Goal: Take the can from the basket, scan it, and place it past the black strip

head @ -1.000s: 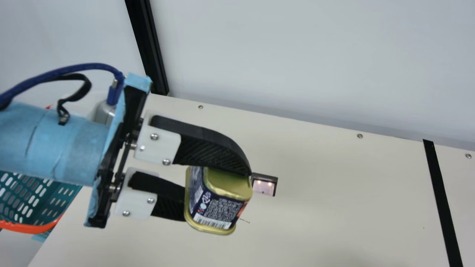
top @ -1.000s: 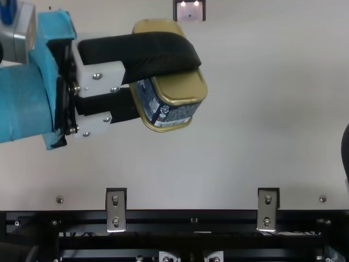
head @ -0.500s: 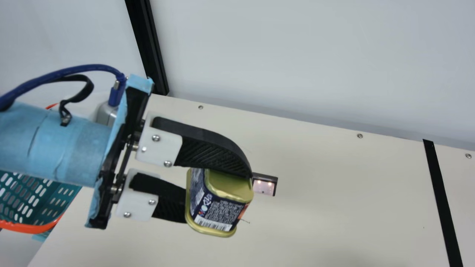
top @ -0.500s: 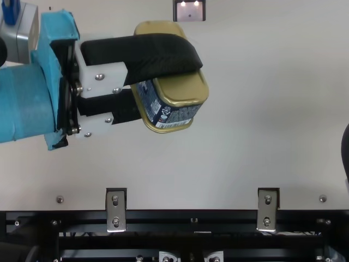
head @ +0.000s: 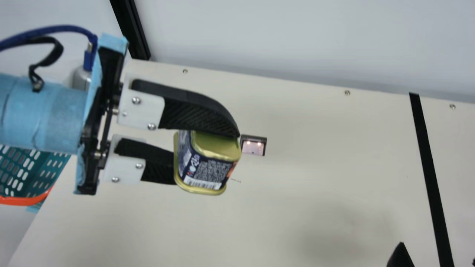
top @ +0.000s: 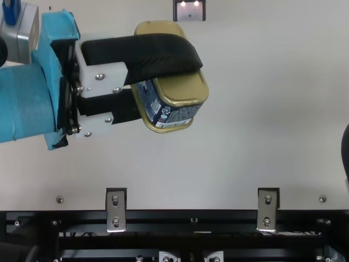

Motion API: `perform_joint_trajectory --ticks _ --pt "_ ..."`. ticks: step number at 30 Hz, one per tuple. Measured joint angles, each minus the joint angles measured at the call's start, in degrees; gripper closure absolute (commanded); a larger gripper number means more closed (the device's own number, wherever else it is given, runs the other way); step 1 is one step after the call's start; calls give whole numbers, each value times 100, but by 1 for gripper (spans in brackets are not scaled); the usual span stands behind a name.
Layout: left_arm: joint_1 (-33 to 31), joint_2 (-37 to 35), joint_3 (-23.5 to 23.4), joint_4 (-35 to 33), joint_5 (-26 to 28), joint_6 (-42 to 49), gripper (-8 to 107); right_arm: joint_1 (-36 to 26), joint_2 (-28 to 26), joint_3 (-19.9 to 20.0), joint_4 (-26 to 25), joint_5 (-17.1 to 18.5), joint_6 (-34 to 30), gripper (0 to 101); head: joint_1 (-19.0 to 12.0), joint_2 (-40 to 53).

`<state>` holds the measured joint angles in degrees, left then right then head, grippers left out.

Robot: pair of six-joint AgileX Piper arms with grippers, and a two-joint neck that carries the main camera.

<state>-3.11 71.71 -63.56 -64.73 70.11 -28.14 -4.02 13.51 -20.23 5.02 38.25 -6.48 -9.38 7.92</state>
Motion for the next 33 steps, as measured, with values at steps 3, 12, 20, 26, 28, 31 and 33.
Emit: perform_joint_trajectory --ticks 3,12,20,26,28,31,33 --pt "0 0 0 0 0 0 89 0 0 0 0 0 0 0 88 -205" --pt "0 0 0 0 0 0 89 0 0 0 0 0 0 0 147 -352" --pt "0 0 0 0 0 0 89 0 0 0 0 0 0 0 147 -352" --pt "0 0 0 0 0 0 89 0 0 0 0 0 0 0 176 -352" --pt "0 11 23 -13 -17 53 89 0 0 0 0 0 0 0 147 -352" --pt "-54 1 23 95 -108 139 89 0 0 0 0 0 0 0 147 -323" --pt "-169 0 -2 208 -198 226 89 0 0 0 0 0 0 0 147 -352"
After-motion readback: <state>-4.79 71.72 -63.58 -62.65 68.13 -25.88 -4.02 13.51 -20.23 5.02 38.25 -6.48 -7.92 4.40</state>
